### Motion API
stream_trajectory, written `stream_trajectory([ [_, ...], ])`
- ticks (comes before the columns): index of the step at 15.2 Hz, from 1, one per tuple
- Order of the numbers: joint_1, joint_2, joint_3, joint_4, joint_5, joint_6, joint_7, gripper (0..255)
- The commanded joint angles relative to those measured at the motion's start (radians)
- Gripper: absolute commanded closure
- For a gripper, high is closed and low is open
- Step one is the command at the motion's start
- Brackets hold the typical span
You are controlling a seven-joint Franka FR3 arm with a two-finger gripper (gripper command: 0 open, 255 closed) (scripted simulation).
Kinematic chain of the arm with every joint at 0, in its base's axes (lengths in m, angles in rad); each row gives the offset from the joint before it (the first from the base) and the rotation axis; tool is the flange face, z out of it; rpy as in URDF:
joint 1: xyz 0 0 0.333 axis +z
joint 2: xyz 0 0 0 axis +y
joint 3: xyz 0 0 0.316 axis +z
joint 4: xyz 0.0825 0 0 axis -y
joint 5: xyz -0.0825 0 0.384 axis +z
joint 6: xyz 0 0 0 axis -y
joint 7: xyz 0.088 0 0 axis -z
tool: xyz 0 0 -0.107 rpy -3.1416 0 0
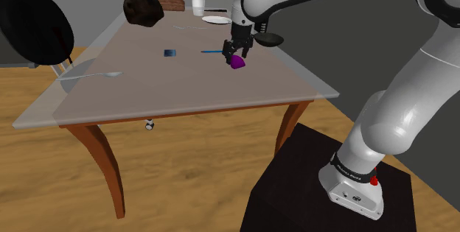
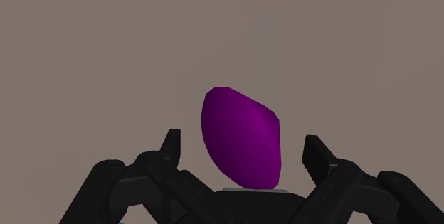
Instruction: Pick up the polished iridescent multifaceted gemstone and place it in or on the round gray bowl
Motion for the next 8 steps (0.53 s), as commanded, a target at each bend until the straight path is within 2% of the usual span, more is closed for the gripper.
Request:
stream_trajectory([
  [1,0.0,0.0,0.0,0.0,0.0,0.0,0.0,0],
  [2,0.0,0.0,0.0,0.0,0.0,0.0,0.0,0],
  [3,0.0,0.0,0.0,0.0,0.0,0.0,0.0,255],
  [8,0.0,0.0,0.0,0.0,0.0,0.0,0.0,255],
])
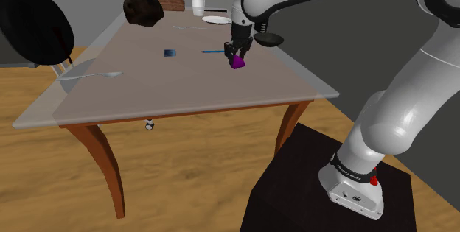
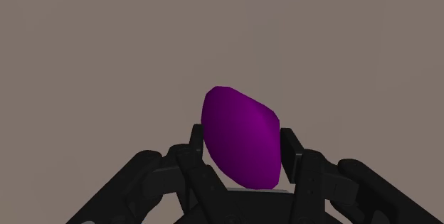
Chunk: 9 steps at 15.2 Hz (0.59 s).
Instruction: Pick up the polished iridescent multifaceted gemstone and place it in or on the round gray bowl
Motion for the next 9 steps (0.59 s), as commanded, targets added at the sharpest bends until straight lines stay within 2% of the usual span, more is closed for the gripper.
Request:
stream_trajectory([
  [1,0.0,0.001,0.0,0.0,0.0,0.0,0.0,255],
  [4,0.0,0.001,0.0,0.0,0.0,0.0,0.0,255],
  [9,0.001,-0.011,0.0,0.055,0.004,-0.066,-0.007,255],
])
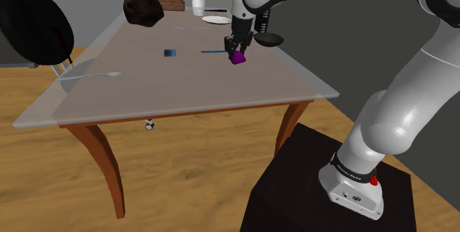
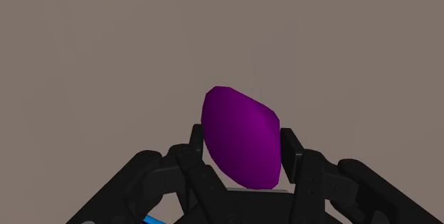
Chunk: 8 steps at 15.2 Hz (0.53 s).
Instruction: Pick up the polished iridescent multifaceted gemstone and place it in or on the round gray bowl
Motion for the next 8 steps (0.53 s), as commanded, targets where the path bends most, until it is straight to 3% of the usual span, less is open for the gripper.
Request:
stream_trajectory([
  [1,0.0,-0.006,0.0,0.019,0.001,-0.026,-0.002,255],
  [8,0.001,-0.012,0.001,0.108,0.005,-0.119,-0.011,255],
])
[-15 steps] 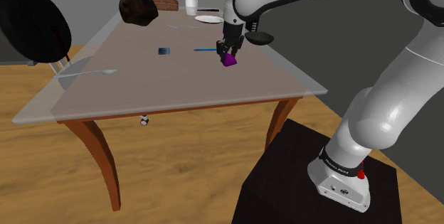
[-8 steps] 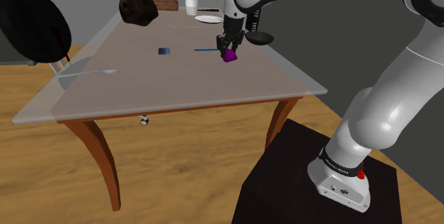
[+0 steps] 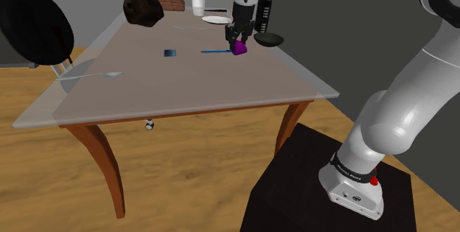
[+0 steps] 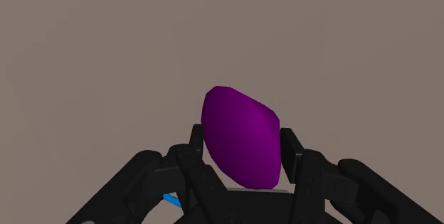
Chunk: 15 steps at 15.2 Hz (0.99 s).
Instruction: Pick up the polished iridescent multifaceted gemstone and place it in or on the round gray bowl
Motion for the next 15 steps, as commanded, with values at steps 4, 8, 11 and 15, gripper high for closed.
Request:
stream_trajectory([
  [4,0.0,0.0,0.0,0.068,0.002,-0.067,-0.007,255],
  [8,0.0,0.006,0.001,0.127,0.004,-0.121,-0.012,255],
  [11,0.001,0.01,0.001,0.163,0.004,-0.152,-0.015,255],
  [15,-0.04,0.035,-0.054,0.193,0.009,-0.148,-0.111,255],
])
